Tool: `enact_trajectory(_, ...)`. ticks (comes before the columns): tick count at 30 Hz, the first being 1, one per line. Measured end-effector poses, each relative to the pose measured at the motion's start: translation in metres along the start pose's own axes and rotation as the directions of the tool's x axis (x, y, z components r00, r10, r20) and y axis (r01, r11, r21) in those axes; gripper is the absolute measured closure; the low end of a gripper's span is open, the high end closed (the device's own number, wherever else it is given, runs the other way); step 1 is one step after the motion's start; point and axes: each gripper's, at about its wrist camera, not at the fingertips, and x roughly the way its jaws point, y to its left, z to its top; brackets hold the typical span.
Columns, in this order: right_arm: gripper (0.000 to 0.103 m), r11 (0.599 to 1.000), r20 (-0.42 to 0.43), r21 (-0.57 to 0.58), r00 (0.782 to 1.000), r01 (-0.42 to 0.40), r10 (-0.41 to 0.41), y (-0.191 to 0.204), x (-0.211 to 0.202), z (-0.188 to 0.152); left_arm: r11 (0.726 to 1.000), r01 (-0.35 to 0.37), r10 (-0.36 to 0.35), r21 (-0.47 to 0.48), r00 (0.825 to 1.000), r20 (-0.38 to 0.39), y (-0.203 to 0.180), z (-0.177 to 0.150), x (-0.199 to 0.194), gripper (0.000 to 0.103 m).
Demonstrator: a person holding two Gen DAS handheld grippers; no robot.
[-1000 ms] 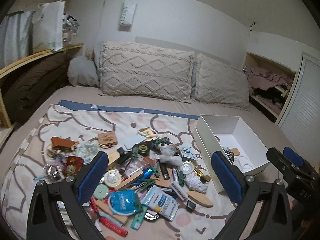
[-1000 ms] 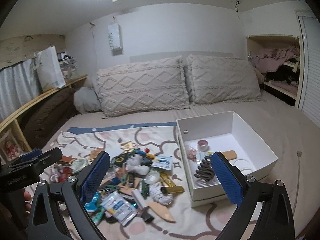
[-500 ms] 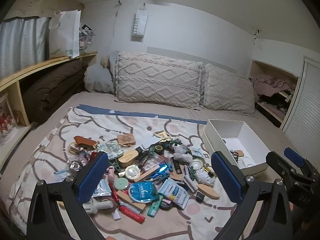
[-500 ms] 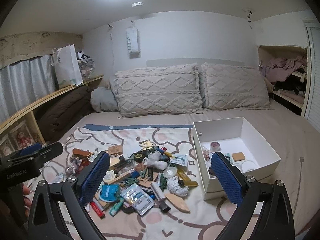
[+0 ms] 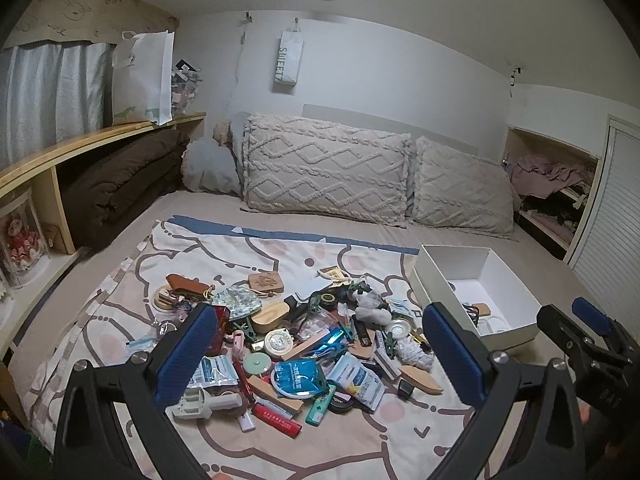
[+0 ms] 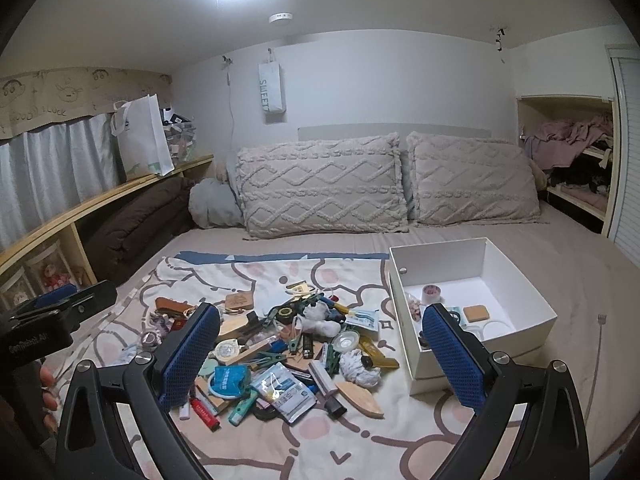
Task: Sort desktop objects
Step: 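Withdraw both tools from the box back toward the pile, then move both tools down over the pile toward the grey plastic holder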
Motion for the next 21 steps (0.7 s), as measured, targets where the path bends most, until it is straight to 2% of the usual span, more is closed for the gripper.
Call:
enact_trajectory(11,0.002,1.0,-0.015,-0.001,1.0,-0.024,0.024,0.005,0.001,-0.012,0.999,-0.034,0.034,0.0,0.999,-0.022,0.009,-0.012,0.001,0.0)
enact_trajectory(21,0.002,1.0,-0.078,0.008,0.997,-0.021,0.021,0.004,0.021,-0.032,0.997,-0.075,0.074,-0.005,0.994,-0.085,0.036,-0.041,0.02,0.0)
